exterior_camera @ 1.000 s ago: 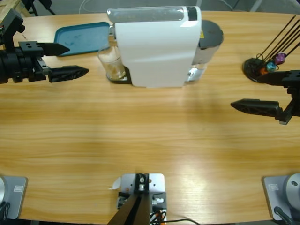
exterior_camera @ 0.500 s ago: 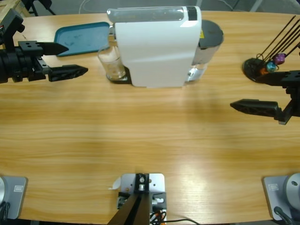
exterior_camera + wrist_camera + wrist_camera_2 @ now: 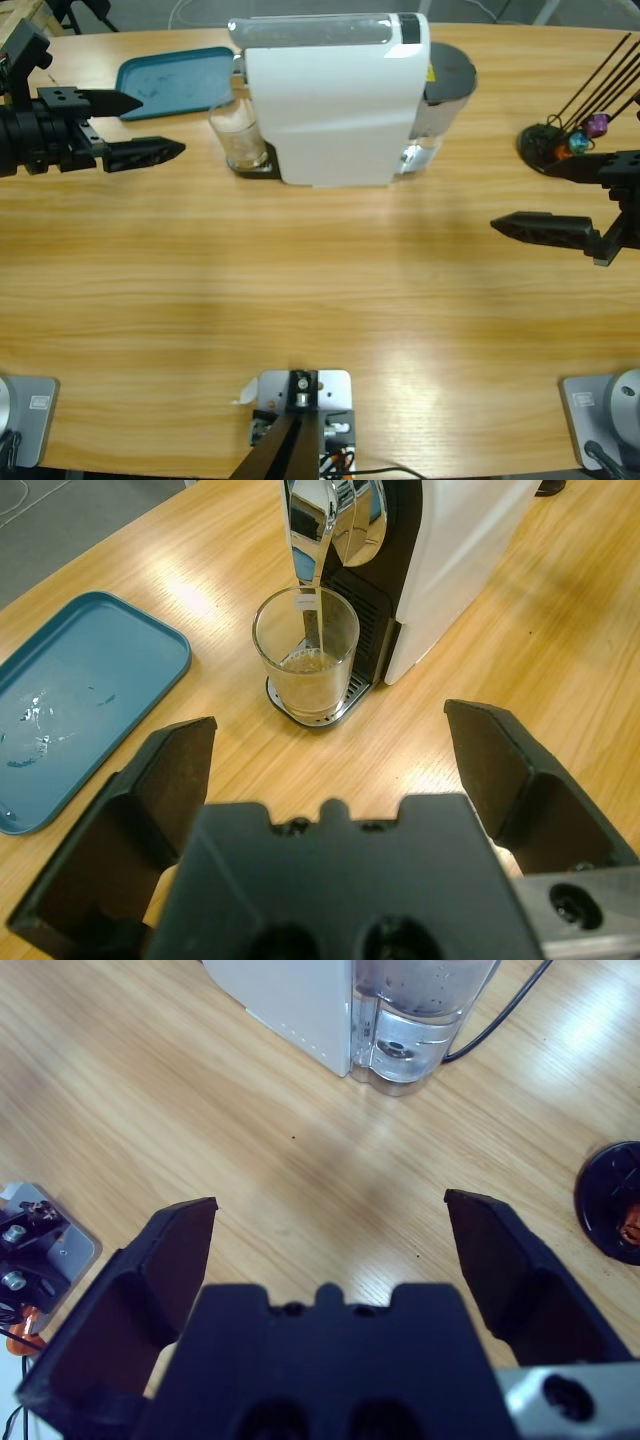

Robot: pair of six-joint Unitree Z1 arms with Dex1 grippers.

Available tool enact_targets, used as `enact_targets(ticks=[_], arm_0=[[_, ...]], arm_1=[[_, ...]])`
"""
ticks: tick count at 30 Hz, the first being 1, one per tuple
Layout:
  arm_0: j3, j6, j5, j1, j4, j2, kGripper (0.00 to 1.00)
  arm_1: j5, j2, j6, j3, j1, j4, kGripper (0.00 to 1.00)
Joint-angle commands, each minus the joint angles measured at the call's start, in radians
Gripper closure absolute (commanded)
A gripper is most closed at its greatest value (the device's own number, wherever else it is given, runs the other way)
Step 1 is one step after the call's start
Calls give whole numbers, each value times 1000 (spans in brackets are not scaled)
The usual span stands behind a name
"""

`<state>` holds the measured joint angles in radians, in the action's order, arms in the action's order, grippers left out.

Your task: Pour coffee

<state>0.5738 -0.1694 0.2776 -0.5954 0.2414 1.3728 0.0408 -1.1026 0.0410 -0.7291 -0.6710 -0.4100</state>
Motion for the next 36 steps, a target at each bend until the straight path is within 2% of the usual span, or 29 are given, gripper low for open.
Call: enact_targets(ticks=[1,36], arm_0=[[-31,10,-14,-7,7,11,0],[-36,10,-14,-7,7,20,0]], arm_1=[[-9,-34,3,31,-8,8,0],[-10,-49,3,30,-7,7,0]])
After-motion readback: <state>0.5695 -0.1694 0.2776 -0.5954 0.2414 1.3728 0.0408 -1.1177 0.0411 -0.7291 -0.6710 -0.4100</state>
